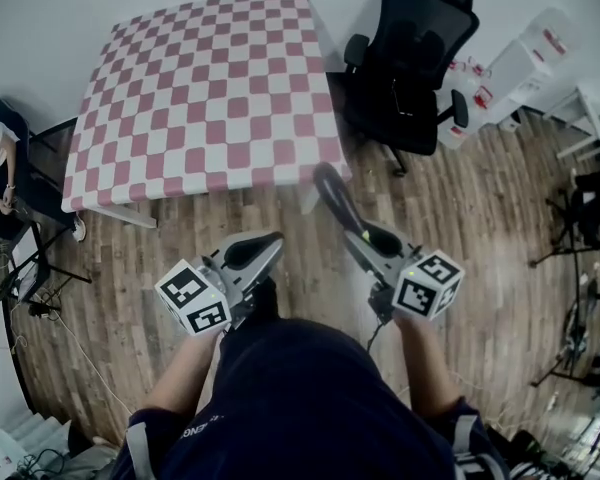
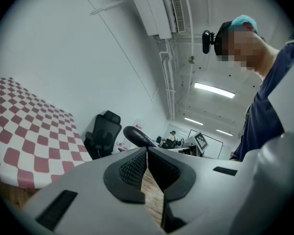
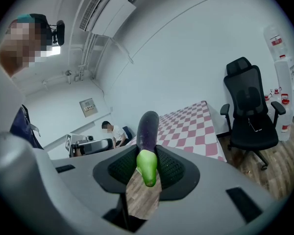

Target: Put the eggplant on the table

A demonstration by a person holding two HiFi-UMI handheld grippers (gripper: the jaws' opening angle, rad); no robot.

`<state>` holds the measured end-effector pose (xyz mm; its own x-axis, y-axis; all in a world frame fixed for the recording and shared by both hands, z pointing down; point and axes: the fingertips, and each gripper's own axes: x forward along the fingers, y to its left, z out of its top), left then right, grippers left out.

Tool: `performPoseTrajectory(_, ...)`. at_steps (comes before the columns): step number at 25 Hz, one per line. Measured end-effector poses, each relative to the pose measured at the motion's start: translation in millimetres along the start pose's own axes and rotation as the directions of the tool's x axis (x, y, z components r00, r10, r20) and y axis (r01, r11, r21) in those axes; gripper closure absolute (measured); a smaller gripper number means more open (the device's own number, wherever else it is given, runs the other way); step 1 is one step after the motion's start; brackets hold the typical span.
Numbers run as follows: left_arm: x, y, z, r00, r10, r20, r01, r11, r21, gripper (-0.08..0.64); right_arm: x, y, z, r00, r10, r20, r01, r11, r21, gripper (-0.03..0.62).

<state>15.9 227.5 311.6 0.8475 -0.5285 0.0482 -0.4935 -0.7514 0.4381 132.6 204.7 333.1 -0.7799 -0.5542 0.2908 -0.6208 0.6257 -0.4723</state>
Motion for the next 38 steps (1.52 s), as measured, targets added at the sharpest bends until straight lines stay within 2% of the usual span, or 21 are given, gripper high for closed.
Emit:
performPoseTrajectory(1,6.5,4.4,3.4,1.000,0.003,-0.004,-0.003,1.000,-0.006,0.528,2.5,-6.3,5.6,1.000,0.002,-0.006,-0.002,1.000,0.004,0.468)
performPoseTrajectory(2,10.2,30.5,8.5,1.000,-0.001,-0.007,0.001,1.000,-0.018,0.528,25.0,-17.1,12.6,1.000,-0.007,-0.014,0.007,1.000,0.009,0.467)
performPoseTrajectory(5,32.1,157.7,17.0,0.999,-0.032,-0.028,0.030,0.998,-0.052,0.528,130.2,-78.4,30.7,0.998,-0.053,-0.029,0.054,0.998,0.031,0.468)
performPoseTrajectory(6,37.9,182.5,7.4,0.999,-0.039,-0.033,0.038,0.998,-0.048,0.528,148.5,-95.8,23.0,0.998,-0.063,-0.026,0.064,0.997,0.033,0.467)
performPoseTrajectory(8,31.8,190.3,-41.7,0.999,-0.047,-0.021,0.047,0.999,0.006,0.528,150.8,-111.2,-27.8,0.998,-0.068,0.006,0.067,0.998,0.007,0.466)
performPoseTrajectory(10,8.8,168.7,-98.1,0.999,-0.044,0.012,0.042,0.994,0.096,0.528,133.1,-105.1,-90.2,0.997,-0.050,0.056,0.053,0.997,-0.051,0.466)
performPoseTrajectory(11,-6.6,154.8,-112.3,0.999,-0.041,0.022,0.038,0.991,0.127,0.528,124.1,-92.9,-108.8,0.996,-0.042,0.073,0.047,0.996,-0.071,0.466)
performPoseTrajectory(12,-24.2,141.8,-111.2,0.999,-0.041,0.024,0.037,0.989,0.142,0.528,117.5,-73.1,-113.6,0.996,-0.042,0.081,0.048,0.996,-0.078,0.467)
performPoseTrajectory(14,-59.0,127.4,-66.8,0.998,-0.068,0.003,0.067,0.989,0.132,0.528,115.6,-21.8,-84.1,0.993,-0.080,0.084,0.085,0.995,-0.057,0.467)
performPoseTrajectory(16,-63.6,147.3,-0.3,0.993,-0.115,-0.036,0.117,0.990,0.076,0.528,134.9,-0.5,-26.2,0.986,-0.153,0.061,0.153,0.988,0.000,0.466)
performPoseTrajectory(17,-47.0,175.6,29.1,0.991,-0.122,-0.056,0.124,0.992,0.036,0.528,155.9,-15.7,5.0,0.984,-0.176,0.032,0.175,0.984,0.035,0.466)
performPoseTrajectory(19,14.5,257.3,73.1,0.992,-0.097,-0.085,0.095,0.995,-0.038,0.528,214.3,-88.5,63.4,0.983,-0.178,-0.034,0.180,0.979,0.092,0.466)
performPoseTrajectory(21,75.5,331.6,95.7,0.993,-0.076,-0.095,0.069,0.995,-0.070,0.528,265.5,-164.4,104.5,0.984,-0.166,-0.066,0.172,0.979,0.112,0.466)
performPoseTrajectory(22,91.9,353.7,98.7,0.993,-0.072,-0.096,0.065,0.995,-0.074,0.528,281.1,-186.4,113.5,0.984,-0.164,-0.070,0.171,0.979,0.113,0.467)
performPoseTrajectory(24,98.5,371.1,93.7,0.992,-0.069,-0.103,0.061,0.995,-0.084,0.528,294.8,-200.7,113.4,0.984,-0.165,-0.073,0.173,0.978,0.118,0.467)
performPoseTrajectory(29,102.7,383.9,80.3,0.990,-0.052,-0.131,0.037,0.993,-0.114,0.528,308.7,-218.6,104.0,0.981,-0.161,-0.106,0.174,0.977,0.121,0.467)
performPoseTrajectory(38,147.0,407.7,57.1,0.981,0.019,-0.195,-0.049,0.988,-0.147,0.528,343.4,-298.3,92.0,0.974,-0.140,-0.176,0.158,0.983,0.093,0.466)
